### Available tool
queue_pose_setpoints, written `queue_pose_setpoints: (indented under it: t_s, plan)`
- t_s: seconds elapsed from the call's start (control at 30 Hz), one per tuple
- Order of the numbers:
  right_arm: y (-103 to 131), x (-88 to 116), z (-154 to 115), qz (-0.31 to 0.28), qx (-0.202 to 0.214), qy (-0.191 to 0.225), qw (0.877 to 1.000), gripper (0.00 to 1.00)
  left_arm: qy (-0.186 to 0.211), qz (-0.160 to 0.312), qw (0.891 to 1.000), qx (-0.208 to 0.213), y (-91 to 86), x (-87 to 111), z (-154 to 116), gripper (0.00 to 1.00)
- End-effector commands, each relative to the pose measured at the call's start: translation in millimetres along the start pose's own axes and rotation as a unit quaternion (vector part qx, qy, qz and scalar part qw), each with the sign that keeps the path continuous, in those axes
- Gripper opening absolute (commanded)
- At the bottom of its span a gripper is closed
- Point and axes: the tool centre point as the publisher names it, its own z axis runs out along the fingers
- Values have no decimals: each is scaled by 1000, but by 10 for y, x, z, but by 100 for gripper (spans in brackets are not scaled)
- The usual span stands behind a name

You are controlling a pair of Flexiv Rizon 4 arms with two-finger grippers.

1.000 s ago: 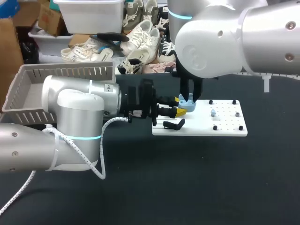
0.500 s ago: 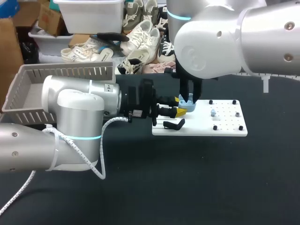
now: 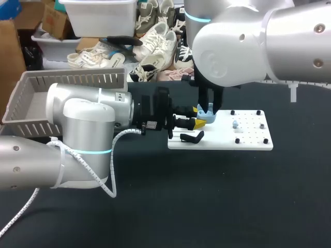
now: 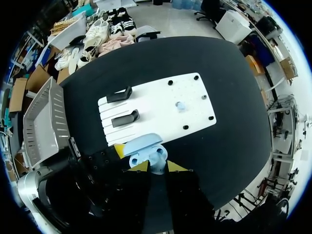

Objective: Pick up each earbud case from the left stands, insert the matching earbuds, close the lid, and place the case in the box.

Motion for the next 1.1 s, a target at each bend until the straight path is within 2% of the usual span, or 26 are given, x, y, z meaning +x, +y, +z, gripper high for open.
queue_pose_setpoints:
  t_s: [0.03,1.1]
  plan:
    - [-6,7,-1,1,1,0,1000,0,-1,1,1000,-3,-16,3,4,0]
    - [-14,-27,30,7,1,4,1000,0,-1,1,1000,-3,-16,3,4,0]
